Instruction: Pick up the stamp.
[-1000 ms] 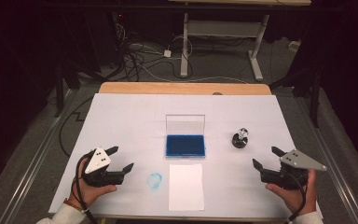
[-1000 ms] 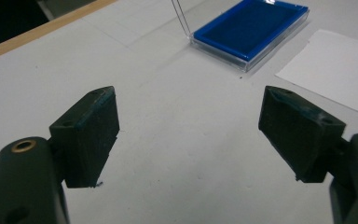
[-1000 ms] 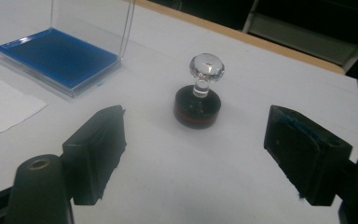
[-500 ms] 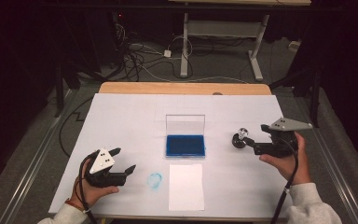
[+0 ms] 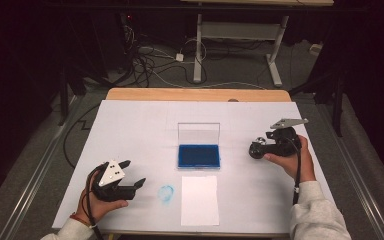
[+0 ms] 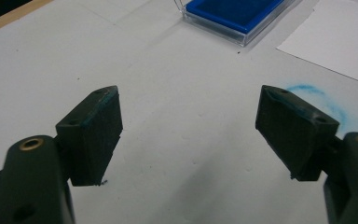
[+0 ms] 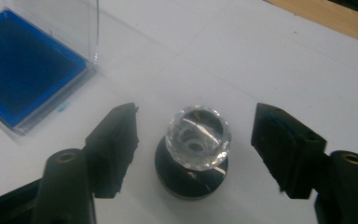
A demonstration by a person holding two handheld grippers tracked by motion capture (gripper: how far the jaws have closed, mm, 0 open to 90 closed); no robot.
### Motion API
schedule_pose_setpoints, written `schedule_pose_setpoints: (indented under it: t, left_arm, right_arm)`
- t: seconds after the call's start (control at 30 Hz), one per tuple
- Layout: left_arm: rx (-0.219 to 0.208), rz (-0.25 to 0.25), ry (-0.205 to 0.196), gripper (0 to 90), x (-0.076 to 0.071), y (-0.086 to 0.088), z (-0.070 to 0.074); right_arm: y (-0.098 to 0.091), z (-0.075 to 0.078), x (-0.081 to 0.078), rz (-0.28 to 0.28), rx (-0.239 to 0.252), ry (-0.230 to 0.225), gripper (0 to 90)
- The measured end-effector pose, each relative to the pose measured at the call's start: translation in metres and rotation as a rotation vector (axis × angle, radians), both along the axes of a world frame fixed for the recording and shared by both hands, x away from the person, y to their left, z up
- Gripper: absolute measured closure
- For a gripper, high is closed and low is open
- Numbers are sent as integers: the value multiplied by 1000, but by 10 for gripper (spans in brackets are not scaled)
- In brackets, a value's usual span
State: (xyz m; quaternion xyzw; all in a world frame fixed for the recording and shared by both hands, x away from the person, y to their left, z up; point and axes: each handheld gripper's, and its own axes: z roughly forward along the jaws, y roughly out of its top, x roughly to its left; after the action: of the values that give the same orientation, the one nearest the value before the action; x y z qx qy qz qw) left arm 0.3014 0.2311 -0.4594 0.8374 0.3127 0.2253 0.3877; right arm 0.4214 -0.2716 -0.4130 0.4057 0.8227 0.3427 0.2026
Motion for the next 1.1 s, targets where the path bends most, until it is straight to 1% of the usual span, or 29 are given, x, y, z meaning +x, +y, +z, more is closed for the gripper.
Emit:
schedule_pose_setpoints:
  t: [0.03,0.1,0.13,0.33,0.37,0.4,0.43,0.47,0.53,0.6,0.63,0.73,0.83,0.93,1.1]
  left_arm:
    - [-1,0,2,222,0,0,-1]
    - [3,2,5,221,1,1,-1]
    - [7,0,6,221,1,1,-1]
    - [13,-8,8,221,1,-1,-2]
    - [15,-9,9,221,1,-1,-2]
    - [18,-9,10,221,1,-1,-3]
    - [20,-11,11,221,1,-1,-3]
    - [17,-12,12,221,1,-1,-3]
    - [21,-11,11,221,1,-1,-3]
    - [17,-14,14,221,2,-1,-3]
    - [22,-14,15,221,2,-2,-3]
    - [24,-17,16,221,2,-2,-4]
    - [25,-19,19,221,2,-3,-4]
    - [32,-23,23,221,2,-3,-4]
    - [39,-27,25,221,2,-4,-5]
  right_arm:
    - [0,-1,0,10,7,-1,386]
    - [1,-3,0,21,-6,10,411]
    - [1,-4,0,19,-17,14,452]
    - [5,-5,-1,21,-57,10,454]
    - [5,-5,-1,21,-58,6,455]
    - [7,-5,-1,17,-62,11,455]
    - [7,-5,0,17,-82,5,463]
    - [8,-6,1,7,-90,9,462]
    - [8,-8,3,10,-90,16,469]
    - [7,-9,5,-8,-97,5,466]
    - [5,-9,7,-6,-78,0,476]
    - [5,-11,8,-14,-85,8,479]
    - [5,-12,10,-7,-73,9,503]
    - [6,-12,10,-2,-70,6,546]
    - [8,-12,10,6,-82,4,564]
